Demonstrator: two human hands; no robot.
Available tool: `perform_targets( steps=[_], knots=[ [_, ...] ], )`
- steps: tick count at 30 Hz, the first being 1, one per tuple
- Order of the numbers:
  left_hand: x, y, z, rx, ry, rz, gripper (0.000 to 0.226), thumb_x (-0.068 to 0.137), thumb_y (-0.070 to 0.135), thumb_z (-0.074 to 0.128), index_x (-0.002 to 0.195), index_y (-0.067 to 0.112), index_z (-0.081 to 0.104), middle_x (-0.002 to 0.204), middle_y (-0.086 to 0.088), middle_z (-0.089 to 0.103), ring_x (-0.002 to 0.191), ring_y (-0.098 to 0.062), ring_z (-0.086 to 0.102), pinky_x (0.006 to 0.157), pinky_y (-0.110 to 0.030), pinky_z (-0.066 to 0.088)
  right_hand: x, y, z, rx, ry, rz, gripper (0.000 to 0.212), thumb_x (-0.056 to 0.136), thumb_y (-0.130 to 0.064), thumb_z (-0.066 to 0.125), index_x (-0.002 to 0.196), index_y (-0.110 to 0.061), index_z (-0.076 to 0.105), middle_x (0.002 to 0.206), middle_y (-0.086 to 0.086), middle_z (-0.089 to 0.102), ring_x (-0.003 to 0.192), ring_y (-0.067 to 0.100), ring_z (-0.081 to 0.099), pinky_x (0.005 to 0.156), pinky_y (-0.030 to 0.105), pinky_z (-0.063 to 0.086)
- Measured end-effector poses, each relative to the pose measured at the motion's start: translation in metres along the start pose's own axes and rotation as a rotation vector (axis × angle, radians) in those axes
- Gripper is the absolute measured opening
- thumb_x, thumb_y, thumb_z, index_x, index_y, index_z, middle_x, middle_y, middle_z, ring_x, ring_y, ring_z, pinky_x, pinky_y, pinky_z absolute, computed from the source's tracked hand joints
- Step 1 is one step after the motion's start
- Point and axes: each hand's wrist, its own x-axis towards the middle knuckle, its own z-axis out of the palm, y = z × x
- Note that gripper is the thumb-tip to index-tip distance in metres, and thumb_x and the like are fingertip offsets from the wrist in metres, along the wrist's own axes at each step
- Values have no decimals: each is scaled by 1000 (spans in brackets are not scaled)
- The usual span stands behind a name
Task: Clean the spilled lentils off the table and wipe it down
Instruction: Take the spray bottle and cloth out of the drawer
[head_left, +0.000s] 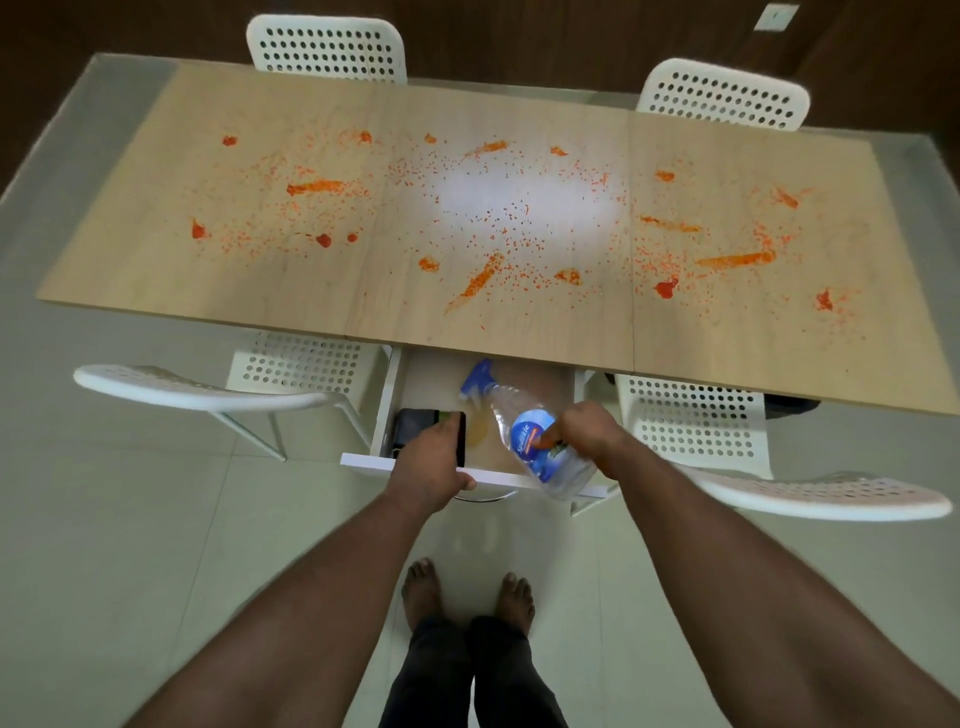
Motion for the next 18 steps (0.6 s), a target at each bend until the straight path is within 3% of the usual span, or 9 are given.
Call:
perform_targets(
  steps=[4,8,11,15,18],
  knots=[
    [-2,-6,-1,-41,42,-70,92,65,31,99,141,23,48,130,2,67,113,-24,67,91,-38,56,-6,9,-1,-40,-87,-59,26,74,-12,92,92,-2,75,84,8,71,65,14,62,47,19,43],
    [-3,-16,-2,-112,102,-156,89,55,31,102,126,22,50,119,0,66,107,-26,68,87,-41,58,-4,12,1,-28,-128,-157,30,74,-6,91,100,0,77,95,17,76,77,20,69,66,29,54],
    [-4,-20,-2,-129,128,-151,90,52,31,104,125,21,51,121,-1,65,108,-25,67,88,-40,57,-5,7,3,28,-163,-231,30,76,-4,89,102,-9,77,98,11,78,89,24,72,80,37,59],
    [1,-17,1,-134,98,-122,106,55,32,104,144,16,48,130,-3,65,117,-27,64,91,-37,56,-7,-4,7,187,-186,-308,48,77,9,80,117,-14,70,110,8,75,104,24,72,85,37,61],
    [6,-14,6,-149,83,-123,108,53,36,104,144,16,49,131,-1,67,118,-24,64,87,-31,51,-4,-8,13,277,-130,-380,65,76,8,79,128,-28,64,118,0,74,112,18,70,94,37,58]
  ],
)
